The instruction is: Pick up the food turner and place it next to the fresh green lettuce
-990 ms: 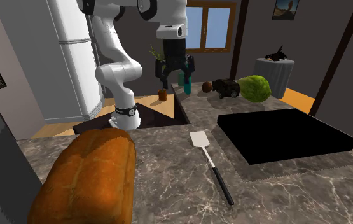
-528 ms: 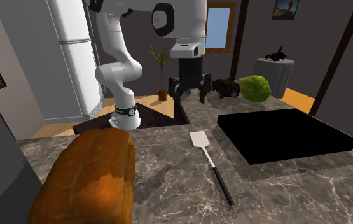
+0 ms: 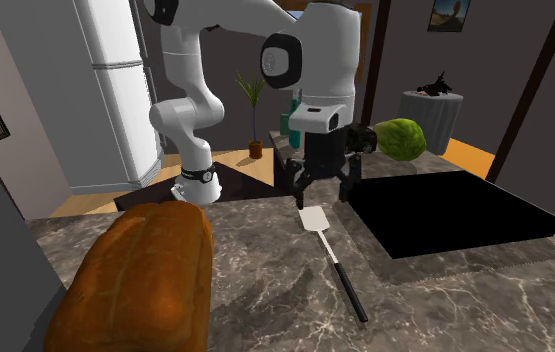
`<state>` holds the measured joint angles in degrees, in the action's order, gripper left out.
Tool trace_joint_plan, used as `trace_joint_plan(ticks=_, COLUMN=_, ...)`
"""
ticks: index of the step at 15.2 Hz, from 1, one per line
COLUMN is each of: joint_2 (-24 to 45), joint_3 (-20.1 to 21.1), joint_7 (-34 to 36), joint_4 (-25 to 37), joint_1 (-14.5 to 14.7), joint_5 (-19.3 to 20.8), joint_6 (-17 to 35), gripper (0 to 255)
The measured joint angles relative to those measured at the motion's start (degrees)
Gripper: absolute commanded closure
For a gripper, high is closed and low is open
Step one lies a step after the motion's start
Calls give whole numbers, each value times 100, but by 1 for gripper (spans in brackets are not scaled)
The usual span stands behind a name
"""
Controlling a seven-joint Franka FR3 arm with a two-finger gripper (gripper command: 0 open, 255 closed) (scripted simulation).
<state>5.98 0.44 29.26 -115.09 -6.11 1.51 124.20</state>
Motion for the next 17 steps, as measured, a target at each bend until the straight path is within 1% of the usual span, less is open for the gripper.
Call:
trace_joint_plan(ticks=3, joint_2=653, joint_3=-75, joint_7=270, joint_4=537, joint_1=-36, joint_5=54, joint_6=119, gripper=0)
trace_joint_plan(ticks=5, joint_2=860, joint_3=-98, joint_7=359, joint_4=713, joint_1=-39, joint_5=68, joint_6=152, gripper=0)
trace_joint_plan(ticks=12, joint_2=1214, joint_3=-117, joint_7=378, joint_4=641, joint_1=-58, joint_5=76, joint_6=577, gripper=0)
trace_joint_plan(ticks=17, joint_2=1227, joint_3=-115, joint_7=389, joint_4=607, joint_1=-53, joint_5=78, joint_6=628, gripper=0)
